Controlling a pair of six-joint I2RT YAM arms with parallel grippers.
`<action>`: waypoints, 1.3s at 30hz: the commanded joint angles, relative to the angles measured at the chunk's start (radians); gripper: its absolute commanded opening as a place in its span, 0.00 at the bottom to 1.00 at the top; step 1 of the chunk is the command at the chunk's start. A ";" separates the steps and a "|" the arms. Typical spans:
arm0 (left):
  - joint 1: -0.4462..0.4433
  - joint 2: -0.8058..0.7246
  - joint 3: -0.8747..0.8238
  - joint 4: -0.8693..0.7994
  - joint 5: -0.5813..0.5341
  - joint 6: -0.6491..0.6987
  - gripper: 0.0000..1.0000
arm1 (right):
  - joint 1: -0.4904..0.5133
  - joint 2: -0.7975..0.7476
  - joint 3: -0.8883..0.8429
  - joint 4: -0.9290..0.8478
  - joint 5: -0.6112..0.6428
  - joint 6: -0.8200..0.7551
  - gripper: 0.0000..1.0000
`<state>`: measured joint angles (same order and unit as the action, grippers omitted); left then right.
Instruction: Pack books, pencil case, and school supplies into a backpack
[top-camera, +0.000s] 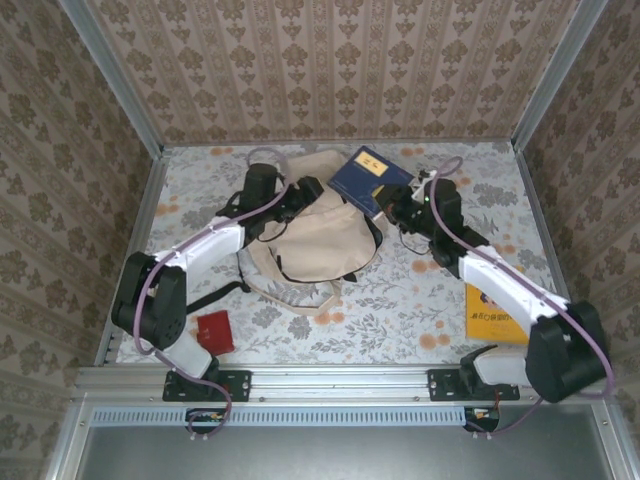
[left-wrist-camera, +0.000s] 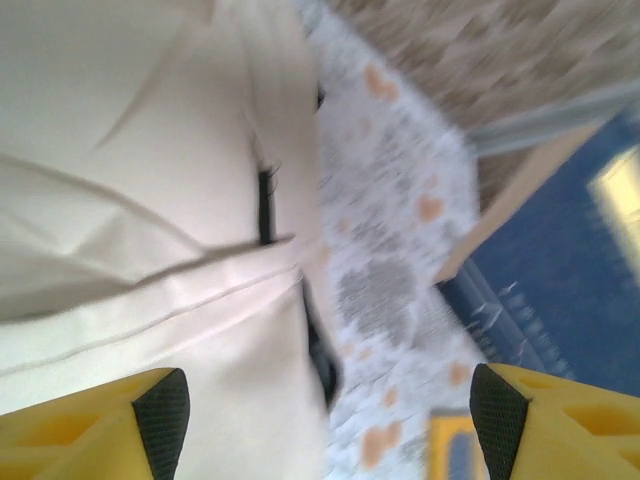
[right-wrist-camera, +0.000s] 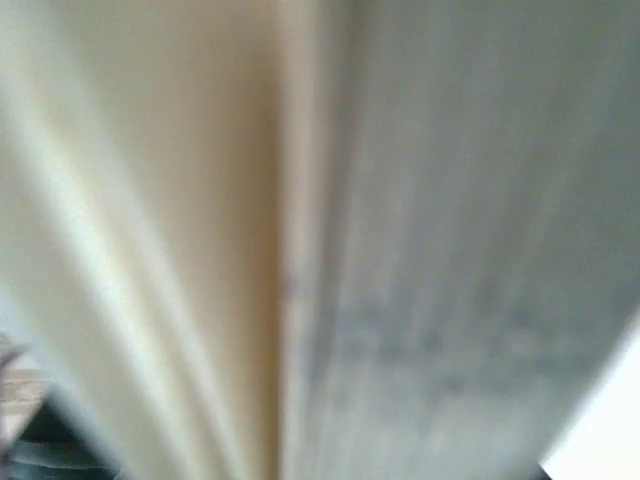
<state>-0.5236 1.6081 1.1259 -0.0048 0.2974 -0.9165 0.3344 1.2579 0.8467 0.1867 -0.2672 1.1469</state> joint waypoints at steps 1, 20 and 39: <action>-0.124 -0.003 0.155 -0.494 -0.207 0.438 0.77 | -0.036 -0.115 0.010 -0.270 0.083 -0.222 0.05; -0.395 0.454 0.596 -0.955 -0.430 0.660 0.76 | -0.216 -0.288 -0.057 -0.521 0.151 -0.311 0.06; -0.254 0.240 0.604 -0.811 -0.339 0.679 0.02 | -0.216 -0.331 -0.078 -0.502 0.041 -0.325 0.06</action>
<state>-0.8238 1.9686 1.7340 -0.8906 -0.0822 -0.2417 0.1219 0.9646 0.7853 -0.3470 -0.1509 0.8494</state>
